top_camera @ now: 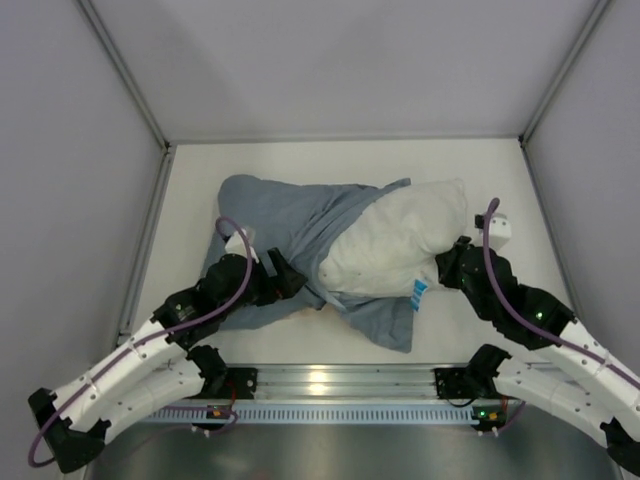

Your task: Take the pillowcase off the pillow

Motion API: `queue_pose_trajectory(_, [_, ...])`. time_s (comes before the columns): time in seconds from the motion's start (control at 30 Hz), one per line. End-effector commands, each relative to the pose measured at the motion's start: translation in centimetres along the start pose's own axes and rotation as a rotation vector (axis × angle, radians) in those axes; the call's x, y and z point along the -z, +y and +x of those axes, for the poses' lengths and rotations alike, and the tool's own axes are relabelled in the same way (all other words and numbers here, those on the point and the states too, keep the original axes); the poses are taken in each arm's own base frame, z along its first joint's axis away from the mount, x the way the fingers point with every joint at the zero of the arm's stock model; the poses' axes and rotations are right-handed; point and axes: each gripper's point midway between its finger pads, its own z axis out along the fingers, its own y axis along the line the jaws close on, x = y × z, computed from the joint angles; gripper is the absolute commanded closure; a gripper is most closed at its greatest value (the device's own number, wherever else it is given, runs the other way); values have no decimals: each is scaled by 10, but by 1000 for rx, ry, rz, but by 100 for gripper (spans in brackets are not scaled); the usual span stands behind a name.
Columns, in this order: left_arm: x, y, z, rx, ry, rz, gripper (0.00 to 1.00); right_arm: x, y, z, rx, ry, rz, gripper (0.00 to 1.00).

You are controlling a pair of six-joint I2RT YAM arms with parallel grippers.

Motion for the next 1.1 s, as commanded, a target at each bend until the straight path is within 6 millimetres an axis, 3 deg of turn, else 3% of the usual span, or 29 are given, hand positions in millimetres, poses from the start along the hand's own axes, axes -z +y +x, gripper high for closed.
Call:
queue_pose_trajectory(0.0, [-1,-6,10,83,42,35,6,-3,20,-10,-109,-44,-83,100])
queue_pose_trajectory(0.07, [-8,-10,18,126,45,88,16,-7,24,-4,-108,-22,-98,100])
queue_pose_trajectory(0.1, [-16,2,34,132,74,82,21,-8,27,-2,-111,-16,-104,100])
queue_pose_trajectory(0.13, [-19,-4,33,148,62,126,30,-10,29,1,-108,-3,-108,100])
queue_pose_trajectory(0.2, [-29,7,41,157,58,101,41,-11,40,5,-124,16,-157,100])
queue_pose_trajectory(0.3, [-49,24,46,152,51,18,47,-8,55,13,-140,46,-248,100])
queue_pose_trajectory(0.37, [-60,11,39,143,36,52,47,-5,61,17,-135,64,-289,100])
queue_pose_trajectory(0.43, [-83,19,47,109,90,-30,46,-1,61,18,-134,71,-311,100])
queue_pose_trajectory(0.47, [-89,5,28,86,79,-32,43,3,65,21,-140,85,-341,100])
queue_pose_trajectory(0.5, [-104,11,31,66,115,-85,41,7,66,20,-150,84,-360,100])
queue_pose_trajectory(0.53, [-113,17,16,76,106,-116,39,8,67,23,-153,97,-373,100])
queue_pose_trajectory(0.57, [-118,4,-6,70,86,-95,36,13,72,29,-163,129,-410,100])
queue_pose_trajectory(0.6, [-126,13,-10,79,105,-129,30,15,75,33,-163,148,-432,100])
queue_pose_trajectory(0.63, [-130,29,-32,98,64,-168,27,16,77,41,-156,178,-450,100])
queue_pose_trajectory(0.73, [-139,53,-72,132,35,-220,19,22,93,72,-107,303,-559,100])
queue_pose_trajectory(0.8, [-149,51,-92,118,39,-218,12,32,115,95,-56,416,-708,100])
queue_pose_trajectory(0.83, [-146,59,-91,112,72,-266,6,35,121,110,-37,474,-767,97])
queue_pose_trajectory(0.87, [-145,59,-95,90,75,-283,4,51,132,122,-20,553,-882,92])
queue_pose_trajectory(0.9, [-140,56,-101,85,62,-286,2,56,145,131,0,587,-951,82])
queue_pose_trajectory(0.93, [-132,61,-105,81,28,-321,1,63,151,137,22,614,-990,54])
queue_pose_trajectory(0.97, [-125,63,-108,87,5,-335,1,64,154,139,64,599,-995,42])
queue_pose_trajectory(1.0, [-104,52,-119,89,-63,-308,1,75,158,149,118,623,-1014,33])
queue_pose_trajectory(1.03, [-92,62,-115,100,-93,-333,1,79,164,142,144,591,-1023,25])
queue_pose_trajectory(1.07, [-80,62,-114,105,-110,-335,1,78,165,139,176,556,-1012,22])
